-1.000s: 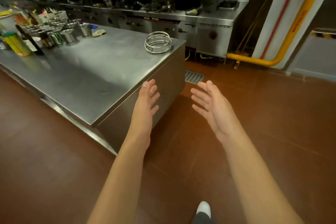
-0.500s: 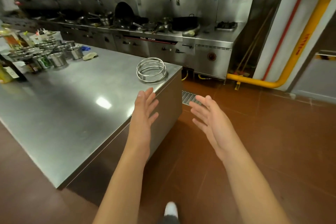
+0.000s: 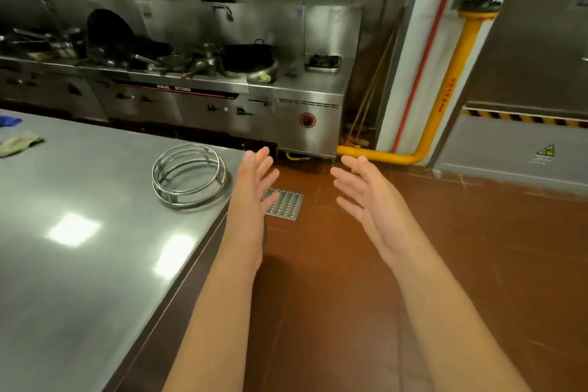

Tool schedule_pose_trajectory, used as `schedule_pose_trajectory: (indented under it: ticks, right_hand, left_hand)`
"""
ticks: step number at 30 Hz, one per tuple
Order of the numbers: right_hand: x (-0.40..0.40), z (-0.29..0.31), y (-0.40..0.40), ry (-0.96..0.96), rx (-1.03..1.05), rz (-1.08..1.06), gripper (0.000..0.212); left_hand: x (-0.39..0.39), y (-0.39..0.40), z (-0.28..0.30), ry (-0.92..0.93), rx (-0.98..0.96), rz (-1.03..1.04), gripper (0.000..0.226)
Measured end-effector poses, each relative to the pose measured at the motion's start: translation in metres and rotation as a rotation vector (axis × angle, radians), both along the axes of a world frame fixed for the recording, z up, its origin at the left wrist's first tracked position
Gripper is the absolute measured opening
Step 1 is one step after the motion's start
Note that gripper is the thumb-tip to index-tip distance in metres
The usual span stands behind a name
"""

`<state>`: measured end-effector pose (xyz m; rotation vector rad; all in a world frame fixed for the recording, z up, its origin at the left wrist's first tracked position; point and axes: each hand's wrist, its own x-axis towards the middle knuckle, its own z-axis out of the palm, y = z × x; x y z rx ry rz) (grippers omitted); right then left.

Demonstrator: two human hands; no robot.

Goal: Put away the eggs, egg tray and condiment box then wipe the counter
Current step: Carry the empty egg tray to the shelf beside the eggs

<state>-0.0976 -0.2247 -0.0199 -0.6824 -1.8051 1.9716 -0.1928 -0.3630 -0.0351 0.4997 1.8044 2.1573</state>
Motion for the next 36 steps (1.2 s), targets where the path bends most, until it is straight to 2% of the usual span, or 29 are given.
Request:
schedule_pose_trajectory:
  ticks: [5,10,17,20,23,28,33,36]
  right_hand:
    - [-0.051,-0.013,0.059,-0.029,-0.035,-0.069,0.052]
    - [-0.122,-0.033,0.129,-0.048,-0.056,-0.045,0.052]
    - [-0.234,-0.012,0.255,0.060,-0.047,0.062,0.060]
    - [-0.282,-0.008,0.287,0.126,-0.067,0.087,0.067]
    - [-0.327,-0.018,0.305,0.092,-0.105,0.106,0.056]
    - [-0.394,-0.038,0.351,0.050,-0.150,0.100,0.054]
    - [-0.474,-0.050,0.404,0.035,-0.119,0.043,0.054]
    - [-0.526,-0.043,0.433,0.014,-0.075,0.020,0.056]
  left_hand:
    - [-0.065,0.057,-0.018,-0.019,-0.029,-0.080,0.067]
    - [-0.138,0.128,-0.032,-0.037,-0.071,-0.058,0.066]
    - [-0.248,0.229,-0.007,-0.028,-0.052,-0.006,0.056]
    - [-0.286,0.262,-0.002,0.014,-0.057,0.038,0.062]
    - [-0.316,0.285,-0.005,-0.006,-0.059,0.047,0.056]
    - [-0.389,0.322,-0.019,-0.047,-0.026,0.086,0.055]
    - [-0.478,0.376,-0.039,-0.071,-0.013,0.040,0.066]
    - [-0.540,0.418,-0.041,-0.084,-0.005,-0.005,0.059]
